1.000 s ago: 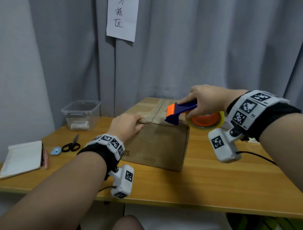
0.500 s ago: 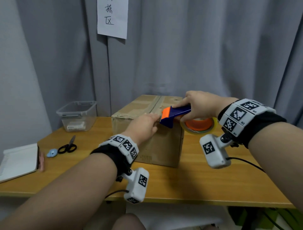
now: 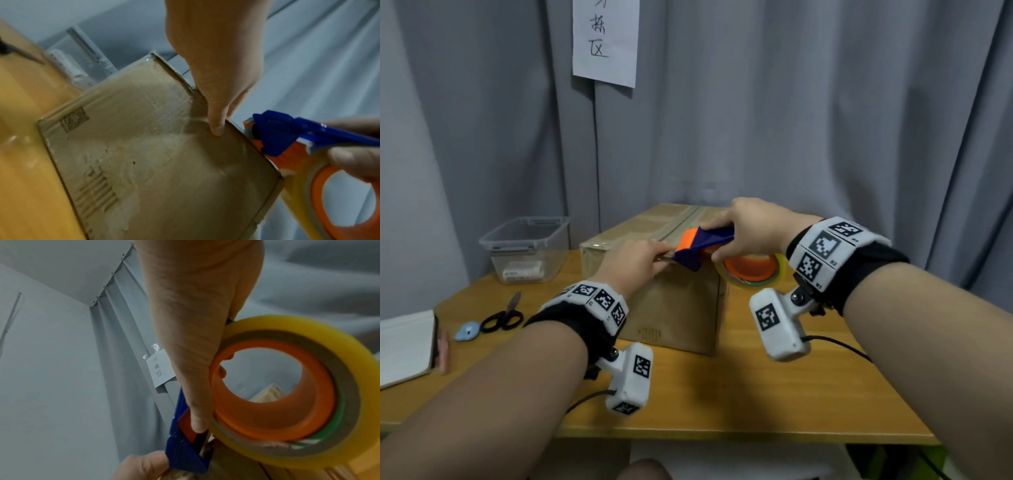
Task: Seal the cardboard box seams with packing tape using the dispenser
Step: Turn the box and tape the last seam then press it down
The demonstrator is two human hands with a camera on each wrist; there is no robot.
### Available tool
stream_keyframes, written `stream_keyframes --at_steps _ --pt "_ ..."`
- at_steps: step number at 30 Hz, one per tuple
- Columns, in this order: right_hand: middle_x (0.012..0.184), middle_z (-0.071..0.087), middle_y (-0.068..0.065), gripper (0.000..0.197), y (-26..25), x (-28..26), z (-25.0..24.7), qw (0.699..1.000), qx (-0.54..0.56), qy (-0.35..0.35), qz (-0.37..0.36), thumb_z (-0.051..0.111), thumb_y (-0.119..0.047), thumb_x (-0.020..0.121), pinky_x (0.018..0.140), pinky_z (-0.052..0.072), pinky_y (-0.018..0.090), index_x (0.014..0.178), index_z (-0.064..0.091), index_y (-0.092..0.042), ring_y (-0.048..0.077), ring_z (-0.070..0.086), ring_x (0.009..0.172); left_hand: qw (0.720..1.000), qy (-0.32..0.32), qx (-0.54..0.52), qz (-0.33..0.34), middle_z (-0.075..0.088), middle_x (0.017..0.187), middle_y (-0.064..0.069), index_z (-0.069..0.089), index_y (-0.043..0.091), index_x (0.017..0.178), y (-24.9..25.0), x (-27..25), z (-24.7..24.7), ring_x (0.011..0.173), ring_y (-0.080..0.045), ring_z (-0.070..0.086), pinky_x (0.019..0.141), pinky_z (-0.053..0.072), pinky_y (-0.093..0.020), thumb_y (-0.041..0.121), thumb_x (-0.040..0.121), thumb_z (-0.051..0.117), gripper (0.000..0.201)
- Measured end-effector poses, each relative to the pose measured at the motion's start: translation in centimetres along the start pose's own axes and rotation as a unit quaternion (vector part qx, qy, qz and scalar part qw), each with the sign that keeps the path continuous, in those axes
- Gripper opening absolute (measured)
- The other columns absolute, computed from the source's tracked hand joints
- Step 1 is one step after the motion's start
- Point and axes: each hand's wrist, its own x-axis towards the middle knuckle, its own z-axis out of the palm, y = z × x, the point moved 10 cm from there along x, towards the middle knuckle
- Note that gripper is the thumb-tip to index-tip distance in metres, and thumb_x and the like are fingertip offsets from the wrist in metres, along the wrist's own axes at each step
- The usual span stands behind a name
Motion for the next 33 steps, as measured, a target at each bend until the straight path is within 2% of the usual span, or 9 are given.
stream_keyframes --at_steps 6,9,11,13,17,19,26,29,33 --pt "0.073 0.040 -0.019 0.058 2.5 -1.9 -2.0 0.999 -0.049 0.006 0.011 0.070 -0.053 0.074 0.071 0.035 0.024 0.128 0.057 -0.039 0.006 0.046 0.068 1.000 -0.007 -0.007 -0.020 0.062 0.127 0.002 0.057 0.027 0.129 -0.6 -0.2 0.2 0.119 -0.019 0.055 0.096 0.046 -0.039 0.042 0.087 0.059 0.044" --pt "0.074 0.037 -0.021 0.057 3.8 -2.4 -1.1 0.998 -0.066 -0.007 0.023 0.071 -0.048 0.078 0.058 0.032 0.019 0.132 0.054 -0.040 -0.001 0.038 0.063 1.000 -0.019 0.009 -0.017 0.061 0.128 0.000 0.054 0.025 0.131 0.1 -0.2 0.3 0.117 -0.022 0.055 0.095 0.046 -0.039 0.040 0.090 0.056 0.044" --pt "0.074 0.037 -0.021 0.056 4.0 -2.3 -0.4 0.998 -0.054 -0.015 0.026 0.071 -0.046 0.078 0.057 0.028 0.009 0.132 0.054 -0.038 -0.002 0.038 0.064 0.999 -0.025 0.025 -0.018 0.061 0.126 -0.002 0.052 0.024 0.131 0.4 -0.3 0.3 0.114 -0.024 0.057 0.091 0.048 -0.040 0.038 0.091 0.054 0.043" --pt "0.076 0.039 -0.023 0.056 4.2 -2.1 -0.1 0.998 -0.039 -0.026 0.031 0.072 -0.044 0.079 0.058 0.028 0.008 0.132 0.054 -0.037 -0.002 0.040 0.066 0.999 -0.024 0.038 -0.012 0.059 0.127 -0.003 0.050 0.023 0.131 0.8 -0.4 0.3 0.114 -0.025 0.056 0.090 0.049 -0.041 0.036 0.091 0.053 0.042" --pt "0.081 0.047 -0.022 0.055 4.9 -1.5 0.2 0.998 -0.014 -0.045 0.039 0.073 -0.042 0.078 0.062 0.035 0.016 0.130 0.056 -0.036 0.005 0.049 0.074 0.998 -0.019 0.006 0.058 0.056 0.132 0.003 0.048 0.026 0.133 3.9 -0.3 0.7 0.121 -0.019 0.051 0.095 0.046 -0.039 0.031 0.088 0.058 0.046" --pt "0.087 0.053 -0.018 0.053 4.9 -1.1 0.3 0.998 -0.016 -0.043 0.036 0.073 -0.041 0.078 0.071 0.037 0.022 0.129 0.057 -0.035 0.008 0.052 0.084 0.997 -0.012 -0.014 0.078 0.056 0.130 0.003 0.051 0.026 0.130 5.2 0.0 1.0 0.121 -0.017 0.051 0.095 0.046 -0.039 0.030 0.088 0.059 0.044" --pt "0.076 0.041 -0.022 0.052 5.8 -0.6 0.9 0.999 -0.006 0.004 0.050 0.072 -0.041 0.079 0.070 0.036 0.026 0.128 0.057 -0.038 0.007 0.045 0.074 0.998 -0.045 -0.030 0.039 0.054 0.137 0.004 0.049 0.027 0.136 4.2 2.2 2.0 0.125 -0.018 0.049 0.101 0.041 -0.034 0.033 0.087 0.061 0.051" --pt "0.076 0.040 -0.022 0.055 5.9 -0.8 0.5 0.999 -0.013 -0.019 0.041 0.071 -0.042 0.080 0.071 0.034 0.023 0.132 0.054 -0.037 0.008 0.046 0.073 0.998 -0.041 -0.037 0.024 0.052 0.139 0.004 0.048 0.026 0.137 3.8 2.1 2.0 0.128 -0.018 0.047 0.105 0.039 -0.034 0.035 0.088 0.061 0.052" --pt "0.076 0.037 -0.024 0.056 6.8 -2.2 -1.2 0.999 -0.023 -0.021 0.035 0.071 -0.040 0.081 0.059 0.030 0.010 0.133 0.051 -0.037 -0.001 0.041 0.067 0.999 -0.044 -0.018 0.020 0.048 0.142 0.008 0.044 0.029 0.139 3.6 1.9 2.1 0.130 -0.016 0.045 0.105 0.040 -0.037 0.041 0.089 0.057 0.053"
